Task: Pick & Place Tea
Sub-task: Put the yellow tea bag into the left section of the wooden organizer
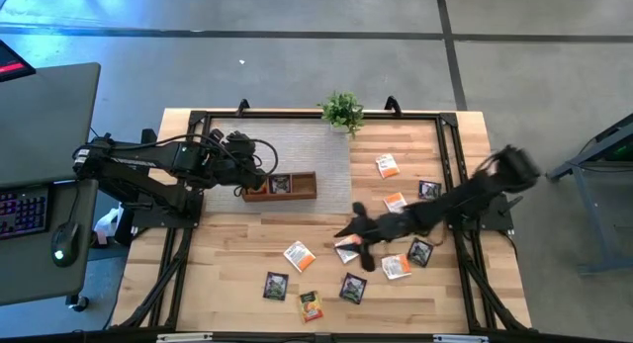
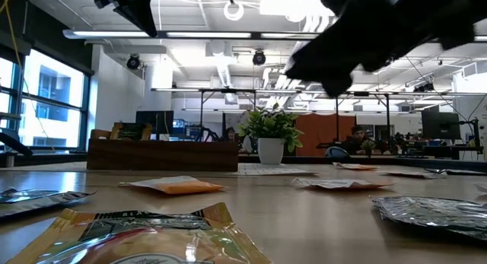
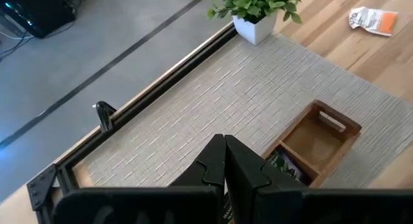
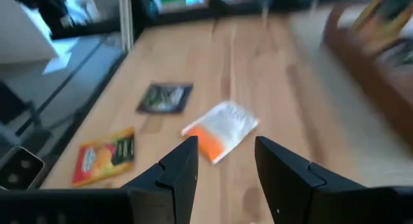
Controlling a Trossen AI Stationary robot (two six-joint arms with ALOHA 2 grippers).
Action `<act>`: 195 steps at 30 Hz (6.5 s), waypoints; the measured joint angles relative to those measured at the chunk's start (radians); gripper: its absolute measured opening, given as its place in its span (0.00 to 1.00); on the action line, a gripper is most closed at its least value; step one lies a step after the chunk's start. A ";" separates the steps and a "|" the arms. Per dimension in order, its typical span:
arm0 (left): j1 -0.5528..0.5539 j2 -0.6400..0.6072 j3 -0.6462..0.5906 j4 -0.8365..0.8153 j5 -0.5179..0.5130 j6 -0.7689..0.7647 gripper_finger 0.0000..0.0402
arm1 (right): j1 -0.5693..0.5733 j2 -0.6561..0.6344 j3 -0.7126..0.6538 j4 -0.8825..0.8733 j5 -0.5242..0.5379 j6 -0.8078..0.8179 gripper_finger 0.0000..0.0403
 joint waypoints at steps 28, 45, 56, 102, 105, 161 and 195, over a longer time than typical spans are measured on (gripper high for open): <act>0.000 0.000 0.000 0.040 0.106 -0.023 0.00 | 0.135 0.540 0.505 -0.231 -0.089 0.061 0.37; 0.000 0.000 0.000 0.042 0.106 -0.015 0.00 | 0.116 0.648 0.509 -0.063 -0.124 0.076 0.30; 0.000 0.000 0.000 0.041 0.076 0.012 0.00 | 0.119 0.650 0.508 -0.078 -0.131 0.028 0.03; 0.000 0.000 0.000 0.043 0.075 0.057 0.00 | 0.079 0.624 0.510 -0.138 -0.113 -0.142 0.36; 0.000 0.000 0.000 0.042 0.075 0.057 0.00 | 0.078 0.625 0.510 -0.158 -0.082 -0.189 0.23; 0.000 0.000 0.000 0.017 -0.033 0.141 0.00 | -0.372 0.748 1.003 -0.212 0.105 -1.257 0.05; 0.000 0.000 0.000 -0.012 0.041 0.128 0.00 | -0.256 0.746 1.003 -0.400 -0.201 -0.851 0.38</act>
